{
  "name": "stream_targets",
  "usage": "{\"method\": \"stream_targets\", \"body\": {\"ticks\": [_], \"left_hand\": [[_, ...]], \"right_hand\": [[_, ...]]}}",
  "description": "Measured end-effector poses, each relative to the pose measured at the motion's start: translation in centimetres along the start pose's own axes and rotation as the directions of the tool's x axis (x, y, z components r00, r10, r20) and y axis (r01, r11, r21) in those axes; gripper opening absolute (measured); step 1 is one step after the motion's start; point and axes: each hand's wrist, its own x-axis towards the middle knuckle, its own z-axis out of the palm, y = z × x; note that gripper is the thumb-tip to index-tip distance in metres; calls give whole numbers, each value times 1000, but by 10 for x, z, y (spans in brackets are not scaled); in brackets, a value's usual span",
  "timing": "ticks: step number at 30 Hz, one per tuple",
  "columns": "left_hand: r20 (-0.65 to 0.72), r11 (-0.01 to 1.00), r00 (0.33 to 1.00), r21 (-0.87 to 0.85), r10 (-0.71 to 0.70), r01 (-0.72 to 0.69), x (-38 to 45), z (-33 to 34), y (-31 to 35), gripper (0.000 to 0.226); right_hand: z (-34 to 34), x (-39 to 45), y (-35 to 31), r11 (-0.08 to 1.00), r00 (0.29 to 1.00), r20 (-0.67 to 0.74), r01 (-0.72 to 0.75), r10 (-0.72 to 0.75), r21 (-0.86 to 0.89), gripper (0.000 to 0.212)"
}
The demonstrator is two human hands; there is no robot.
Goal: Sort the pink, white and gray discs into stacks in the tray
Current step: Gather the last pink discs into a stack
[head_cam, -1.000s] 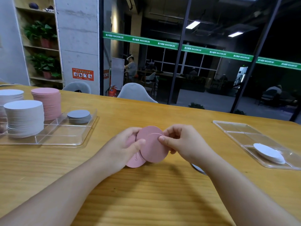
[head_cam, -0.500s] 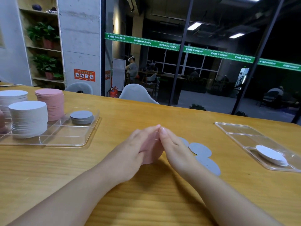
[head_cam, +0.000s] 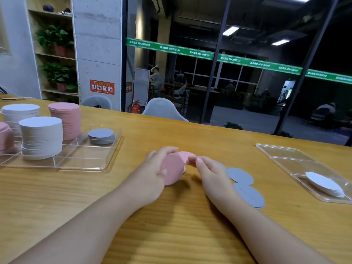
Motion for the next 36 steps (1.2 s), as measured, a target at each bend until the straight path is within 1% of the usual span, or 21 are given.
{"method": "stream_targets", "body": {"ticks": [1, 3, 5, 6, 9, 13, 16, 18, 19, 21, 24, 26, 28, 31, 34, 36], "left_hand": [[-69, 999, 997, -37, -25, 23, 2, -3, -2, 60], [-221, 990, 971, -122, -93, 67, 7, -9, -9, 64], [-321, 973, 930, -198, -182, 122, 12, -13, -15, 67], [-342, 963, 914, -226, -217, 144, 15, -13, -19, 67], [-332, 948, 903, -255, -271, 190, 17, -12, -22, 66], [-282, 945, 916, -243, -284, 218, 15, -10, -20, 65], [-271, 945, 917, -229, -292, 234, 14, -10, -18, 65], [-275, 945, 914, -222, -298, 241, 14, -10, -17, 65], [-278, 945, 912, -219, -301, 245, 14, -10, -17, 65], [-277, 941, 909, -220, -312, 256, 15, -10, -18, 65], [-278, 944, 910, -209, -308, 255, 15, -9, -19, 66], [-271, 945, 912, -200, -307, 258, 15, -9, -19, 66], [-267, 944, 912, -196, -311, 264, 15, -9, -20, 66], [-270, 944, 912, -210, -308, 256, 15, -9, -22, 66], [-282, 942, 908, -222, -310, 252, 16, -8, -23, 66], [-297, 944, 905, -219, -304, 245, 16, -9, -23, 66]], "right_hand": [[-2, 2, 2, 992, 997, -63, 32, -40, -123, 27], [-3, 7, 9, 964, 990, -114, 55, -87, -260, 26], [-2, 15, 15, 907, 988, -91, 78, -127, -413, 27], [-1, 20, 18, 868, 989, -60, 86, -133, -488, 30], [2, 35, 25, 786, 996, 1, 72, -90, -614, 36], [6, 53, 28, 743, 998, 52, 56, -28, -667, 41], [6, 63, 31, 726, 988, 106, -8, 111, -687, 49], [6, 68, 31, 696, 971, 147, -27, 189, -717, 48], [6, 70, 30, 693, 968, 152, -31, 200, -720, 45], [5, 72, 30, 733, 974, 129, -49, 184, -678, 44], [1, 71, 33, 848, 987, 61, -93, 146, -522, 62], [-1, 68, 35, 907, 996, -7, -84, 89, -413, 67], [-3, 65, 35, 940, 995, -85, -75, 49, -333, 63], [-7, 61, 33, 971, 986, -165, -64, 26, -232, 47], [-9, 59, 24, 988, 987, -163, -25, 1, -150, 31], [-8, 60, 17, 996, 995, -100, -12, 3, -89, 24]]}}
